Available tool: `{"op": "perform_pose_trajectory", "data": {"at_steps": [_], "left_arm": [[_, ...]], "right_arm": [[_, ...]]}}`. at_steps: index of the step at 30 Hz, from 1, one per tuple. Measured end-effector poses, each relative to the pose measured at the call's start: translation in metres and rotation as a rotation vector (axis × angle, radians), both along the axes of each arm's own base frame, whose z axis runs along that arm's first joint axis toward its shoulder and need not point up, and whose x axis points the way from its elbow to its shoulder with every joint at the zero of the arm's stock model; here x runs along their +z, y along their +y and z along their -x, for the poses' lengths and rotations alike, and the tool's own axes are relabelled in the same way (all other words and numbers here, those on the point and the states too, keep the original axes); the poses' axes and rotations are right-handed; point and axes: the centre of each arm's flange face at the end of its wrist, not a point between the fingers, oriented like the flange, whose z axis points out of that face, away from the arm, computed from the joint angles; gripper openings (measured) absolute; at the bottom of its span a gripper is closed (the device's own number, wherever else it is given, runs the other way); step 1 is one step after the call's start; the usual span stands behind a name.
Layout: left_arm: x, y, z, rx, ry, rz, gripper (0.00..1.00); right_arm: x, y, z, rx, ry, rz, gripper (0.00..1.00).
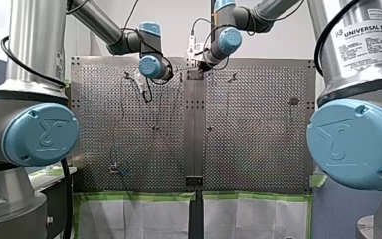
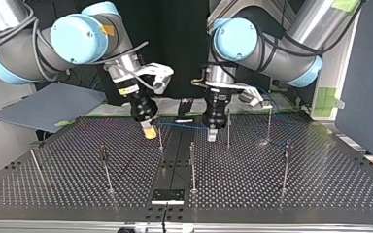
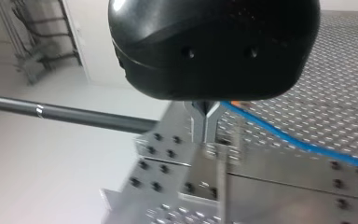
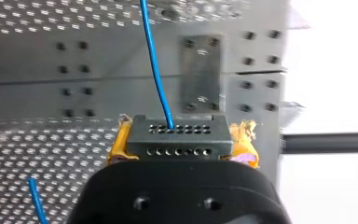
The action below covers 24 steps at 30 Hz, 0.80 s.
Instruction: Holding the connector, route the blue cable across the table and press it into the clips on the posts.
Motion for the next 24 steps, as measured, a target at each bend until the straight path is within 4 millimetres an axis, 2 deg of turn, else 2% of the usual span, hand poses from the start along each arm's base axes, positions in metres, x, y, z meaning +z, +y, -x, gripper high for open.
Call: {"op": "perform_pose_trajectory", "data": {"at_steps": [2, 5, 12, 18, 24], "left_arm": [[0.011, 0.001, 0.003, -0.004, -0.023, 0.002, 0.00], [0.021, 0.003, 0.007, -0.005, -0.048, 0.005, 0.00], [0.023, 0.003, 0.006, -0.005, -0.058, 0.006, 0.00], [0.010, -0.002, -0.004, -0.014, -0.058, 0.010, 0.00], [-0.009, -0.009, -0.020, -0.020, -0.051, 0.012, 0.00]], "right_arm": [[0.010, 0.002, 0.005, -0.004, -0.012, 0.014, 0.00], [0.014, 0.001, 0.008, -0.008, -0.015, 0.018, 0.00], [-0.009, -0.013, 0.005, -0.019, 0.009, -0.011, 0.00], [-0.026, -0.026, 0.004, -0.028, 0.024, -0.030, 0.00], [-0.023, -0.036, 0.007, -0.022, 0.015, -0.023, 0.00]]}}
